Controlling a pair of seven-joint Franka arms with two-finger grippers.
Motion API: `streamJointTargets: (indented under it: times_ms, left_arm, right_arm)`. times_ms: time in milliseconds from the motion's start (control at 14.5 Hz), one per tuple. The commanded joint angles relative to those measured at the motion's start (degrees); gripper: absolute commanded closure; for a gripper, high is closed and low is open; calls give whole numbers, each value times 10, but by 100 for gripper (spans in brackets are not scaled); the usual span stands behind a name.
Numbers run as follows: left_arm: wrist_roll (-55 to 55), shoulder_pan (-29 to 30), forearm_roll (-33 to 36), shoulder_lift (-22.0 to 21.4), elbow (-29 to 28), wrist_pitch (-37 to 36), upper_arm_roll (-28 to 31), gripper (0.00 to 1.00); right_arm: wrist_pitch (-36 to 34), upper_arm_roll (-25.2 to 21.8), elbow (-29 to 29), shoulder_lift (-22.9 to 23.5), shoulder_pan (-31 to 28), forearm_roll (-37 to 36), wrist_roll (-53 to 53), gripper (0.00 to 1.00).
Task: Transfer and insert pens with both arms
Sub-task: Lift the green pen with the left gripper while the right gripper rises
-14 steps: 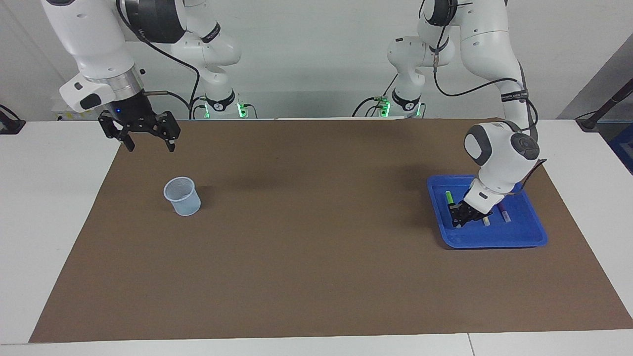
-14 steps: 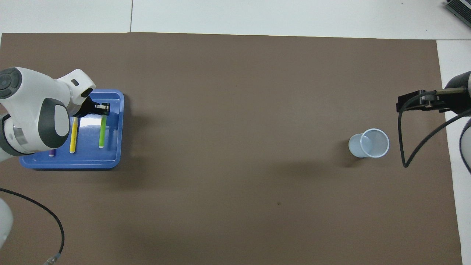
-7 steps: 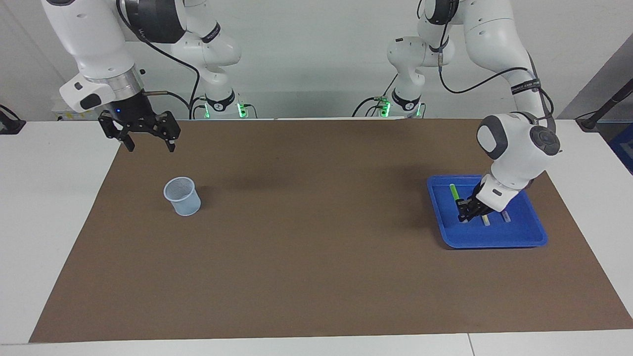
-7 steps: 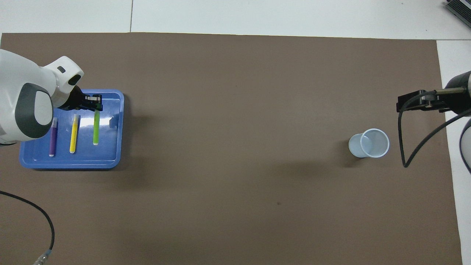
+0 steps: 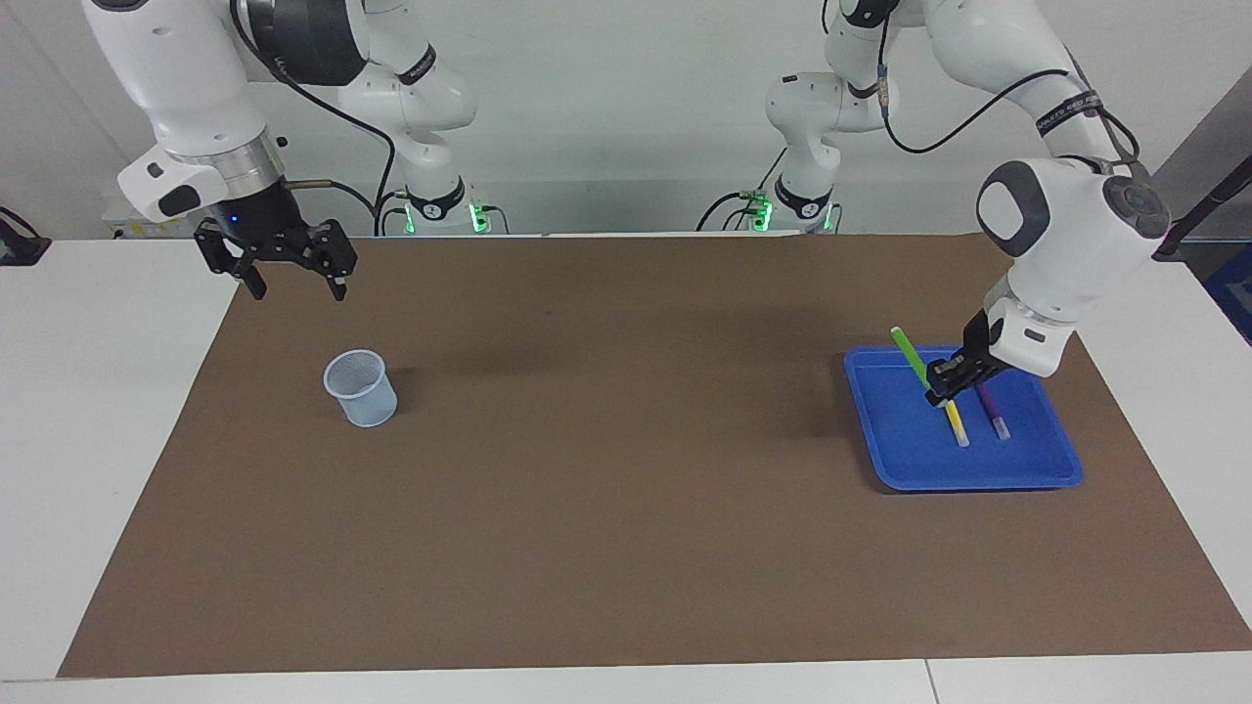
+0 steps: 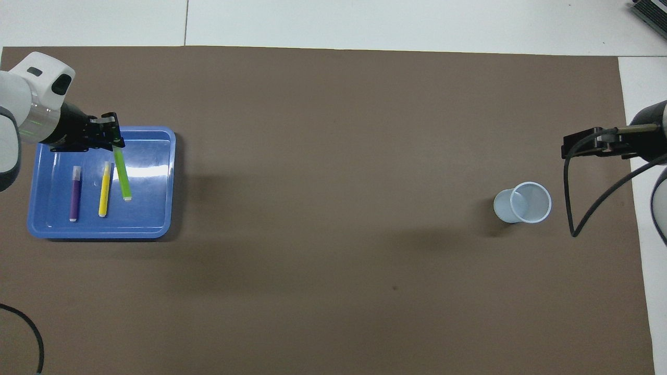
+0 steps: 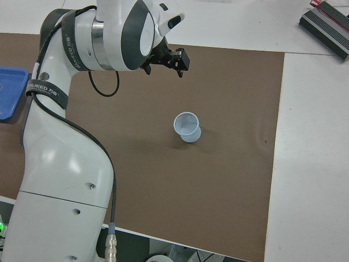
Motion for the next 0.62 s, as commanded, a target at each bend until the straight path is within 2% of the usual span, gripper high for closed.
streamJointTargets:
  times_ms: [0, 552]
  left_arm:
    - [-89, -9, 13, -23, 2, -20, 0, 100]
    - [-368, -41, 13, -81, -1, -20, -3, 100]
  right_arm:
    - [-15, 3, 2, -3, 0, -5, -7, 0]
    - [-35, 11, -4, -16, 35, -5, -11, 0]
